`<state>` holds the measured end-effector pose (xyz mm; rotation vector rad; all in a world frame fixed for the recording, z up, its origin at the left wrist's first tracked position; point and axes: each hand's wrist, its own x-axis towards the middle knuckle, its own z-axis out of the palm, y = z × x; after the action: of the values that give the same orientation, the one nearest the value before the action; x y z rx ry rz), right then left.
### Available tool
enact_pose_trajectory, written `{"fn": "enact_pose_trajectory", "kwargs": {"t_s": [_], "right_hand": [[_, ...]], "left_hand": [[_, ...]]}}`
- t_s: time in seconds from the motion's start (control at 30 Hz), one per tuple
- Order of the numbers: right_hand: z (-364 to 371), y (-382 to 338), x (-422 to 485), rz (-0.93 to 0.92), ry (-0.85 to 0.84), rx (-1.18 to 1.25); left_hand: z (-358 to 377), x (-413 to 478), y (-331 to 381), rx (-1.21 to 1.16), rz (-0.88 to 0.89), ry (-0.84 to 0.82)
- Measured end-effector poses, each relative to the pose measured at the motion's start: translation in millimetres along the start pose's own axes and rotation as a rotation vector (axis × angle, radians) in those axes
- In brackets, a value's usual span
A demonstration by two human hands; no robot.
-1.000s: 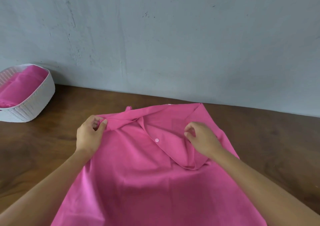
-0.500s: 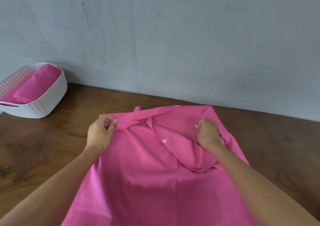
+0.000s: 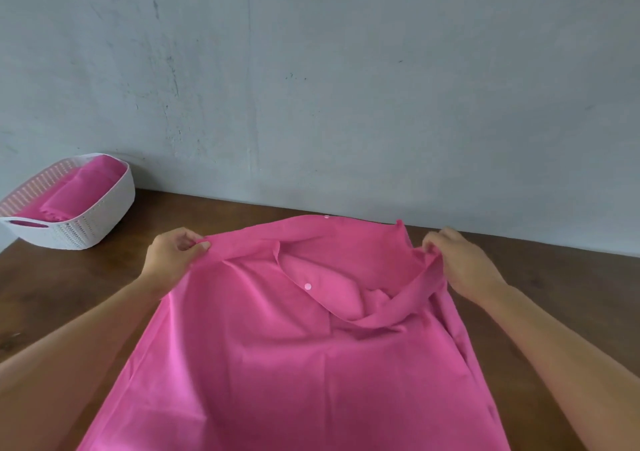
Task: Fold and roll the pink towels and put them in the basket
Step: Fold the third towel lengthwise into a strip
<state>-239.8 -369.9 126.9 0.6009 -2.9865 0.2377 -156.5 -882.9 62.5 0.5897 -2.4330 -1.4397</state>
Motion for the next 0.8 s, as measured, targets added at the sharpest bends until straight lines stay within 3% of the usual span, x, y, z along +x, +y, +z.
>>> {"fn": "enact_pose_trajectory", "kwargs": {"t_s": [0.27, 0.47, 0.7, 0.8], "right_hand": [[-27, 37, -34, -0.021, -0.019, -0.213], [-28, 66, -60, 0.123, -0.046, -0.307], [-19, 73, -80, 0.187, -0.111, -0.303], [-9, 65, -92, 0.235, -0.004, -0.172]], "left_hand": [[-23, -7, 17, 0.045, 0.009, 0.092], [-39, -19, 21, 0.085, 0.069, 0.191], [-52, -43, 16, 0.097, 0.021, 0.251], [-55, -57, 13, 0.086, -0.008, 0.280]]}}
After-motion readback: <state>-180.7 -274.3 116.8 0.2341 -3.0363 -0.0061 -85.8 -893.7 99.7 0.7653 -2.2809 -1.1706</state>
